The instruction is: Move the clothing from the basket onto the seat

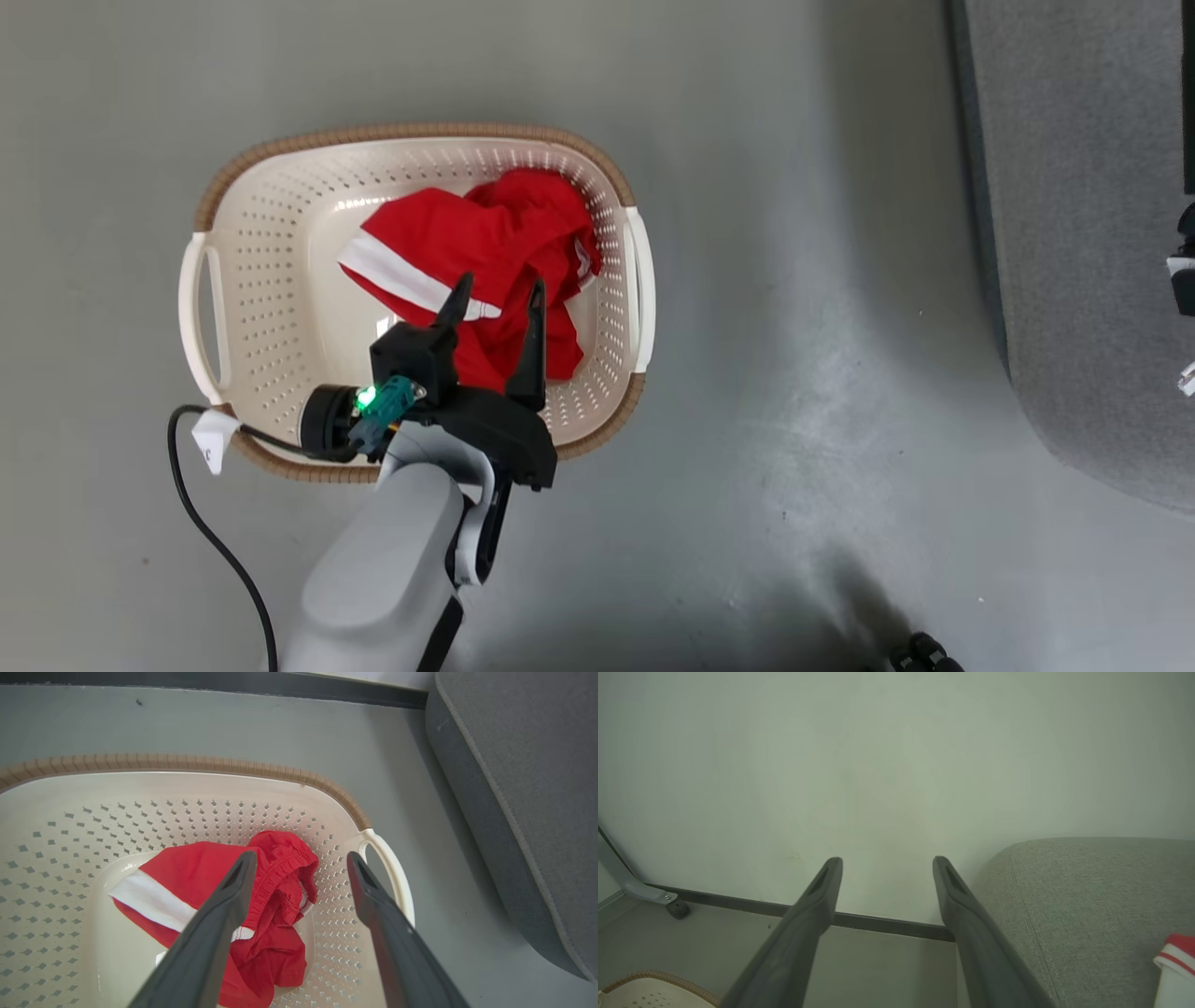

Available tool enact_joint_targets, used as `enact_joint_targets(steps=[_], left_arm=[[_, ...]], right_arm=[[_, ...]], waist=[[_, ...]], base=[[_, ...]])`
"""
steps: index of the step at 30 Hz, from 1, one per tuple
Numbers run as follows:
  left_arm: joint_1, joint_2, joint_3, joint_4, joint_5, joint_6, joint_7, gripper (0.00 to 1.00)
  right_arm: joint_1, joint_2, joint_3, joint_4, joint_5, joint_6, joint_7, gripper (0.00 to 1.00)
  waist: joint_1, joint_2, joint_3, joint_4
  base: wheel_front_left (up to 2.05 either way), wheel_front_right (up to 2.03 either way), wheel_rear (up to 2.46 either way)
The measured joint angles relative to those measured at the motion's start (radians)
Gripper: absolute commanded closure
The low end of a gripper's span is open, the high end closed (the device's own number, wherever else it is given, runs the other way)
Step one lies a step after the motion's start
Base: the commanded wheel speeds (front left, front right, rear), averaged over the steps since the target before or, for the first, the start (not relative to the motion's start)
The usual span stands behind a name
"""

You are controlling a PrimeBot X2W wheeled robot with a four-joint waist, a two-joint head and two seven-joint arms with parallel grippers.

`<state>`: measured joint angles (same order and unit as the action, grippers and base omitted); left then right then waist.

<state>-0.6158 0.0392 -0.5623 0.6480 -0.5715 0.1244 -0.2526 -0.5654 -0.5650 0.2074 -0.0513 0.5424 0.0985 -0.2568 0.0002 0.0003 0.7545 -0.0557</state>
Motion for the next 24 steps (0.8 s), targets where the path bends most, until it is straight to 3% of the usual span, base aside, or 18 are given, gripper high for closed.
enact_joint_targets(steps=[12, 24], left_arm=[[-0.118, -0.002, 0.040, 0.199, -0.063, 0.000, 0.000, 0.00], [-0.175, -0.004, 0.065, 0.347, -0.153, 0.000, 0.000, 0.00]], right_arm=[[-0.052, -0.006, -0.004, -0.041, -0.034, 0.017, 0.000, 0.00], [-0.062, -0.006, 0.000, -0.075, -0.048, 0.021, 0.000, 0.00]], waist=[[-0.0001, 0.0001, 0.123, 0.002], [-0.0002, -0.0002, 0.154, -0.002]], base=[[0.00, 0.00, 0.00], [0.00, 0.00, 0.00]])
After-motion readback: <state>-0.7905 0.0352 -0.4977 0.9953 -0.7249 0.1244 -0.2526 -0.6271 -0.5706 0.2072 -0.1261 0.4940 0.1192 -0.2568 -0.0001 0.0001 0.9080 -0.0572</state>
